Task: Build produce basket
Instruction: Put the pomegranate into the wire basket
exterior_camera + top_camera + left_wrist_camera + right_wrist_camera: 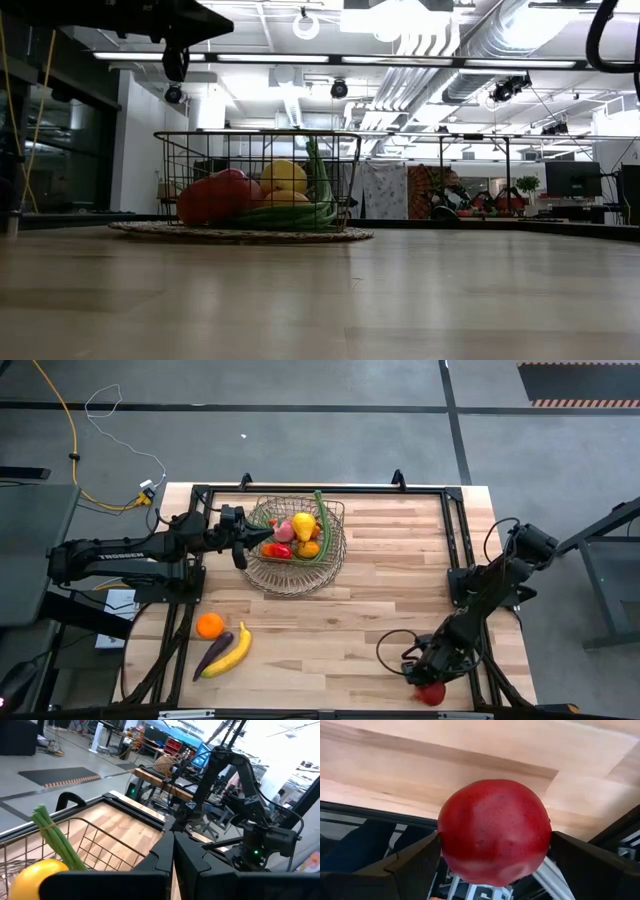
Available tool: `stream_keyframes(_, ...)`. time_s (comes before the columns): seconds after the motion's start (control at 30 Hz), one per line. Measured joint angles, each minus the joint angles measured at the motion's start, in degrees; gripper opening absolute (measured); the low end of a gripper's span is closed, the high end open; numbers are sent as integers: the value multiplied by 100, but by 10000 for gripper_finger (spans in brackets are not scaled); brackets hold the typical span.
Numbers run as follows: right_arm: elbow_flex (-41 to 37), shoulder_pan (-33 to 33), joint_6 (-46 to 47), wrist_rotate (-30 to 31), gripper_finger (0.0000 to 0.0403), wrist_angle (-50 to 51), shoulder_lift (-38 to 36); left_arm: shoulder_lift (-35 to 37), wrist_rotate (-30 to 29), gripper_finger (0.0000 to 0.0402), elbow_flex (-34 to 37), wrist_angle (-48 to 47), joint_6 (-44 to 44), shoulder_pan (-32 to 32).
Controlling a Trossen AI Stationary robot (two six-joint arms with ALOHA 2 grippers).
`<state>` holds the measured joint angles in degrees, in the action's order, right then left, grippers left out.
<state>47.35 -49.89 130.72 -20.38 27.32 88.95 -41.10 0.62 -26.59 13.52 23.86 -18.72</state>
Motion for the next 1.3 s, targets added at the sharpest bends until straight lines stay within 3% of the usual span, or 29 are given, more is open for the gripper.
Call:
stream_keyframes(0.17,0,2,-88,-9,345,293,-2,1,-2,0,0,0,3,-2)
stream_keyframes(0.4,-2,0,-223,-12,282,320,-4,2,-2,0,0,4,17,-2)
stream_keyframes(0.57,-27,-3,-360,89,275,358,-91,0,-2,0,0,4,30,0)
stream_keyframes(0.7,-59,-2,-466,634,269,518,-411,0,-73,0,0,7,122,0)
stream_keyframes(0.93,-70,262,-1538,2573,247,192,-1377,0,-129,0,0,15,220,0)
stream_keyframes(1.13,-59,1016,-2392,2784,200,518,-1715,2,-103,0,0,15,313,0)
stream_keyframes(1.3,-58,1467,-3327,2894,189,14,-1853,0,-90,0,0,19,321,4)
